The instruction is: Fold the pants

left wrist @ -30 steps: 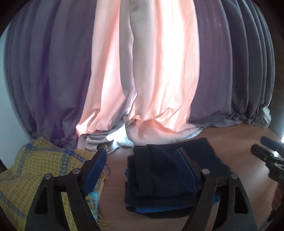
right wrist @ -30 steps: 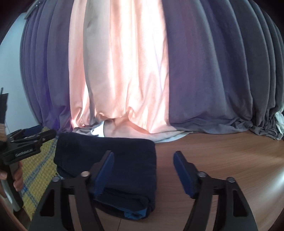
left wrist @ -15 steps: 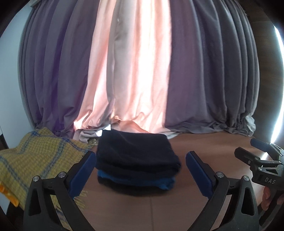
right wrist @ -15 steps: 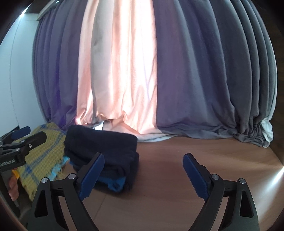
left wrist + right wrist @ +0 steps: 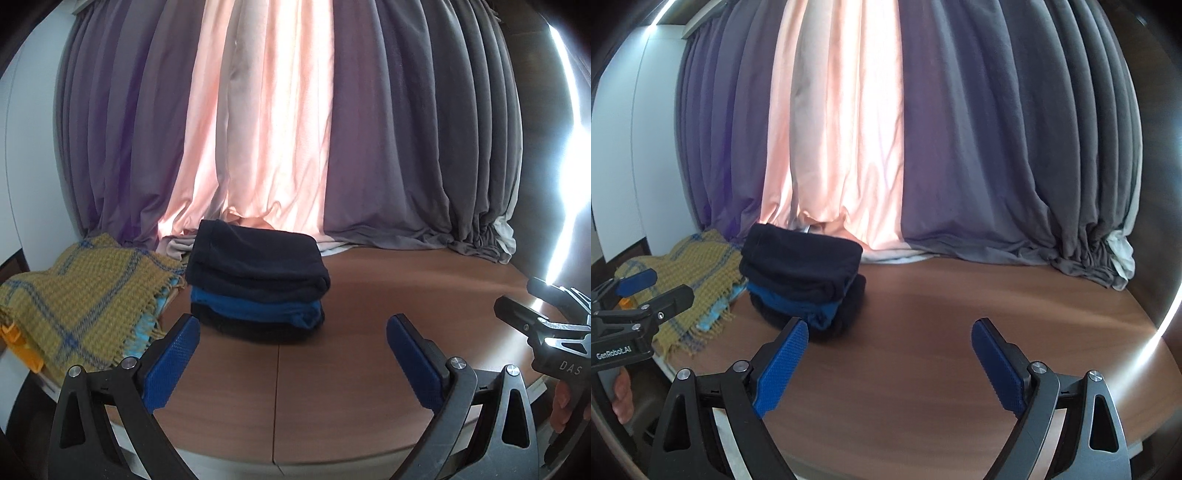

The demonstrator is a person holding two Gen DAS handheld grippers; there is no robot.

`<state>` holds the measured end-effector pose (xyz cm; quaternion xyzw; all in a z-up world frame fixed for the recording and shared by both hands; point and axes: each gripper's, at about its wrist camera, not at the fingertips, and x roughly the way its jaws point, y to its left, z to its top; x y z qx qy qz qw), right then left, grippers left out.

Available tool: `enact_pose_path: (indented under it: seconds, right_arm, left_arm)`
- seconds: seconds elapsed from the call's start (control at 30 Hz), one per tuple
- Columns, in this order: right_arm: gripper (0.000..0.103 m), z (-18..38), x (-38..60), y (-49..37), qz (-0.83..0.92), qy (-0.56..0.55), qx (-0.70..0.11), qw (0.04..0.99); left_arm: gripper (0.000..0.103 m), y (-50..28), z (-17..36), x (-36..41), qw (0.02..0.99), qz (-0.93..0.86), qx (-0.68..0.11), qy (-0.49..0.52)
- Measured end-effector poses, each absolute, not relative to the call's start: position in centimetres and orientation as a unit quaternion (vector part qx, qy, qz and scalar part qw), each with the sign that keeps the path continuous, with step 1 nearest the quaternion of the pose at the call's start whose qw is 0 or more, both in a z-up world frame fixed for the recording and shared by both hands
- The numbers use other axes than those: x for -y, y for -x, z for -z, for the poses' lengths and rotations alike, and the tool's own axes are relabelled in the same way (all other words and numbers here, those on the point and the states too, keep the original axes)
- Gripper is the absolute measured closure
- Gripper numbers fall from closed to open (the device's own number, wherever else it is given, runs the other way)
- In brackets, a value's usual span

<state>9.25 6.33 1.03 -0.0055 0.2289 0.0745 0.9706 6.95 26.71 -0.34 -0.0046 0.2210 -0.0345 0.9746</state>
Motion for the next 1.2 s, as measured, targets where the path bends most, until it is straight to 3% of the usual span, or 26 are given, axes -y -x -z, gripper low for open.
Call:
enact_pose_path:
  seconds: [1.2]
  right_arm:
    - [0.012,-0.9,-2.3,-1.4,-0.059,-0.014,-0.223,0.973]
  left_arm:
    - [0.0,-0.7,-0.4,-23.4,0.975,0.062,-0.211,-0.003]
